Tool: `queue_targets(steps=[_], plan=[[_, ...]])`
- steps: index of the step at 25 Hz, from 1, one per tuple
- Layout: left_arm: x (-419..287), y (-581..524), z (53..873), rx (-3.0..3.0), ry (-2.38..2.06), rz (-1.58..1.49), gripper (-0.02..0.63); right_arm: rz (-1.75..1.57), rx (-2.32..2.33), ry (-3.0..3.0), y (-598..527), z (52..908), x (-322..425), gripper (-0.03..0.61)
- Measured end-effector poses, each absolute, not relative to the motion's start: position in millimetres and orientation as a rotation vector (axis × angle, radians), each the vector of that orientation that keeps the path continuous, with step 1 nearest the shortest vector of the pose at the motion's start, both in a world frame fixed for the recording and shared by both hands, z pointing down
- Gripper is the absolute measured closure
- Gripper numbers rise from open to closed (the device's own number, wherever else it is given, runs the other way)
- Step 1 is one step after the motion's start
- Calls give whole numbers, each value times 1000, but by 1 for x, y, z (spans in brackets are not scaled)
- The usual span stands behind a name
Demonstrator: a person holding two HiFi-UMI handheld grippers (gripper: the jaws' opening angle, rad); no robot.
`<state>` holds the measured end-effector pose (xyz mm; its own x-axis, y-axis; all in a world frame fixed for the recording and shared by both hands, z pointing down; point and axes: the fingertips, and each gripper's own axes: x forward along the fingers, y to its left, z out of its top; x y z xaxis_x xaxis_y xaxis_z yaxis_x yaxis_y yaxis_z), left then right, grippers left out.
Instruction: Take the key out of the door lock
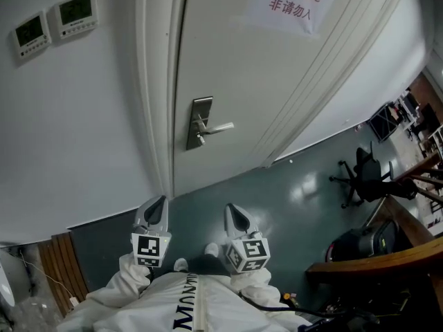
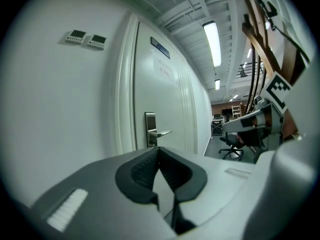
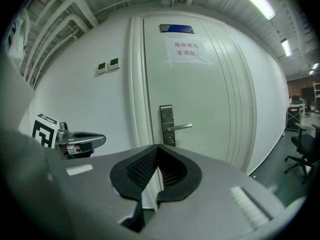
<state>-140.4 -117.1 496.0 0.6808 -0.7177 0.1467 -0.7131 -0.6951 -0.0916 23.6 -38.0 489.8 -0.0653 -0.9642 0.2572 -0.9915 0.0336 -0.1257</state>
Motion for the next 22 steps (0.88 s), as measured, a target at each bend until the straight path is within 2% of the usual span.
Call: queue_targets(steps=[22], plan=[[-78,-208,497,-2744,1417,-338,614,408,1887,-2356,-162,496,85,578]])
